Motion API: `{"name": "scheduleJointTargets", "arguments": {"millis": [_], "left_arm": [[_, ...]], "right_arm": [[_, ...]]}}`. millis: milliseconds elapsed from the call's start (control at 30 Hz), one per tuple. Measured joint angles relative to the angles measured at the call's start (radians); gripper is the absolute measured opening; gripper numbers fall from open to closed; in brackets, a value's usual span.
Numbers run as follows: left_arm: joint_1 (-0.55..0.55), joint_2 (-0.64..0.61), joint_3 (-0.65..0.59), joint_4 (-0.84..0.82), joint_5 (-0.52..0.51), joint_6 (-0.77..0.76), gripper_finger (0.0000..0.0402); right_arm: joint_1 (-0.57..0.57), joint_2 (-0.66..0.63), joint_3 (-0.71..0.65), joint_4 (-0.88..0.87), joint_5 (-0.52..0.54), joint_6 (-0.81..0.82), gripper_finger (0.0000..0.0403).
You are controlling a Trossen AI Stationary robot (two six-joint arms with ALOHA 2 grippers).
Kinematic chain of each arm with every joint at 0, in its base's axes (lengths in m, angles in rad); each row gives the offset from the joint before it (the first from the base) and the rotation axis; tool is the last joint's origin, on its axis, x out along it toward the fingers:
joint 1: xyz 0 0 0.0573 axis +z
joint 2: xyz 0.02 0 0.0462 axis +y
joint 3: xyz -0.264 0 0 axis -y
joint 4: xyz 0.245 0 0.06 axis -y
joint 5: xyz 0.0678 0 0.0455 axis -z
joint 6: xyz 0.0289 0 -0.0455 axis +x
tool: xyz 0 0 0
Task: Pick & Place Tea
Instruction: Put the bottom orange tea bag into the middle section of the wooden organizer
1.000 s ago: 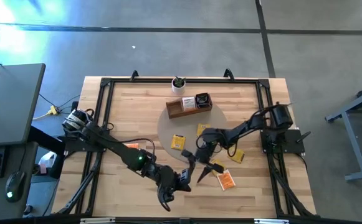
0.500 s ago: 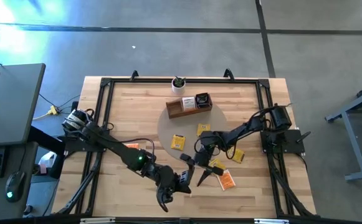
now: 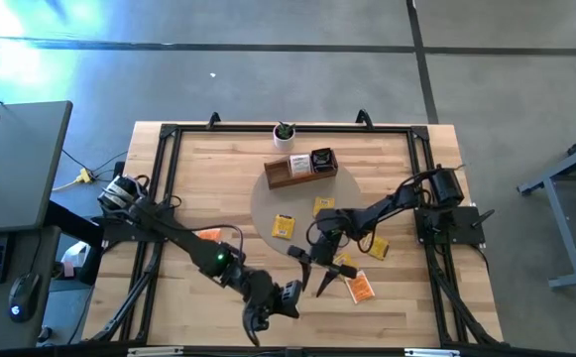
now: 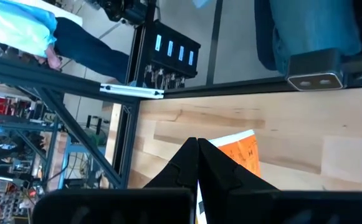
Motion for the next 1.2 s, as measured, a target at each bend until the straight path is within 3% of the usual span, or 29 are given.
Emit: {"name": "scheduleJointTargets", "arguments": {"millis": [433, 633, 1200], "left_arm": [[-0.013, 0.0, 0.0, 0.003, -0.065, 0.01, 0.0], [-0.013, 0.0, 0.0, -0.005, -0.097, 0.107, 0.0], [-0.011, 0.0, 0.0, 0.003, -0.135, 0.156, 0.0]], "right_arm": [[-0.005, 0.001, 0.0, -0.037, 0.118, -0.035, 0.0181], [-0.005, 0.001, 0.0, -0.038, 0.116, -0.043, 0.0181], [0.037, 0.0, 0.0, 0.03, 0.118, -0.044, 0.0181]]}}
